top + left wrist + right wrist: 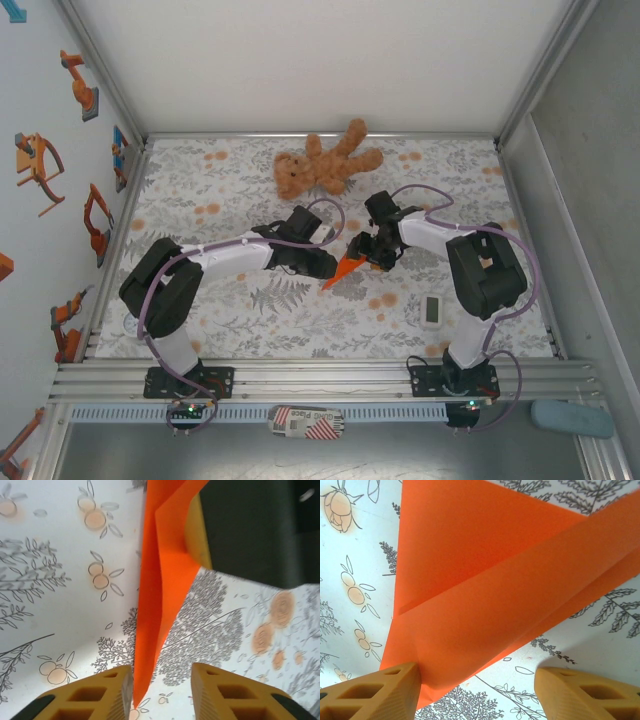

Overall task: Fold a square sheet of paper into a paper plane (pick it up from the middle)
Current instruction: Fold the wing for the fifth time at the center of the table.

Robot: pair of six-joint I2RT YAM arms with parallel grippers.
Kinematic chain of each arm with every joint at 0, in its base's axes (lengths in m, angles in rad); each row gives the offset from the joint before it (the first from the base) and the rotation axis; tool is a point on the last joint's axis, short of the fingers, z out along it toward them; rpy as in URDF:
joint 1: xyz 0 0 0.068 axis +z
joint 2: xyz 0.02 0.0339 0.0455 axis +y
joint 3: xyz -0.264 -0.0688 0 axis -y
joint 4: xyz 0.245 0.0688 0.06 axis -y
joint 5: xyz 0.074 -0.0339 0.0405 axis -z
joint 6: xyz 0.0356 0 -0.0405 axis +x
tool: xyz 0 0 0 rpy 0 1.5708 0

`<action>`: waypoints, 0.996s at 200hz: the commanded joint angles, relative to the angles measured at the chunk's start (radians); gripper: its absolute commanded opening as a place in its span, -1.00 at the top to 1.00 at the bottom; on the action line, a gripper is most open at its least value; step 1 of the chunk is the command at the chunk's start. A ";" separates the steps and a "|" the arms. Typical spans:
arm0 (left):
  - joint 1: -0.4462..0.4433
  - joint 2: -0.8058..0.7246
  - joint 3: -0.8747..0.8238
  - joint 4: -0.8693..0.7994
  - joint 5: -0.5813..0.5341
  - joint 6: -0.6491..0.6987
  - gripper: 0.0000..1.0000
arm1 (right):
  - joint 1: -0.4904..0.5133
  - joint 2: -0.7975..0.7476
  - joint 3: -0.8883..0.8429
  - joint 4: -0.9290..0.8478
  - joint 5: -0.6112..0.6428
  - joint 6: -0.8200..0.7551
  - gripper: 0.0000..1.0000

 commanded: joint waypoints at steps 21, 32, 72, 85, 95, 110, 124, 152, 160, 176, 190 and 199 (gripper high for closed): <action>-0.013 -0.015 -0.017 0.121 0.054 -0.067 0.51 | 0.006 0.223 -0.079 0.188 0.097 -0.035 -0.32; -0.017 0.002 -0.017 0.146 0.062 -0.079 0.56 | 0.006 0.224 -0.077 0.189 0.095 -0.036 -0.32; -0.019 0.073 0.013 0.167 0.075 -0.093 0.70 | 0.007 0.229 -0.077 0.186 0.094 -0.038 -0.37; -0.019 0.091 0.019 0.164 0.074 -0.094 0.72 | 0.006 0.231 -0.076 0.183 0.095 -0.040 -0.37; -0.019 0.100 0.022 0.163 0.074 -0.092 0.73 | 0.006 0.233 -0.075 0.182 0.095 -0.040 -0.38; -0.018 0.110 0.023 0.159 0.070 -0.090 0.74 | 0.006 0.236 -0.075 0.182 0.095 -0.040 -0.37; -0.017 0.118 0.025 0.160 0.070 -0.092 0.75 | 0.006 0.241 -0.075 0.180 0.095 -0.040 -0.38; -0.016 0.136 0.028 0.162 0.072 -0.096 0.76 | 0.006 0.246 -0.072 0.180 0.094 -0.040 -0.37; -0.015 0.140 0.028 0.159 0.071 -0.095 0.76 | 0.006 0.246 -0.072 0.180 0.094 -0.040 -0.37; -0.012 0.150 0.030 0.155 0.066 -0.098 0.77 | 0.007 0.248 -0.071 0.178 0.092 -0.040 -0.37; -0.009 0.153 0.028 0.151 0.062 -0.103 0.78 | 0.006 0.245 -0.069 0.178 0.091 -0.042 -0.37; -0.008 0.155 0.028 0.147 0.060 -0.106 0.79 | 0.006 0.246 -0.069 0.177 0.091 -0.043 -0.37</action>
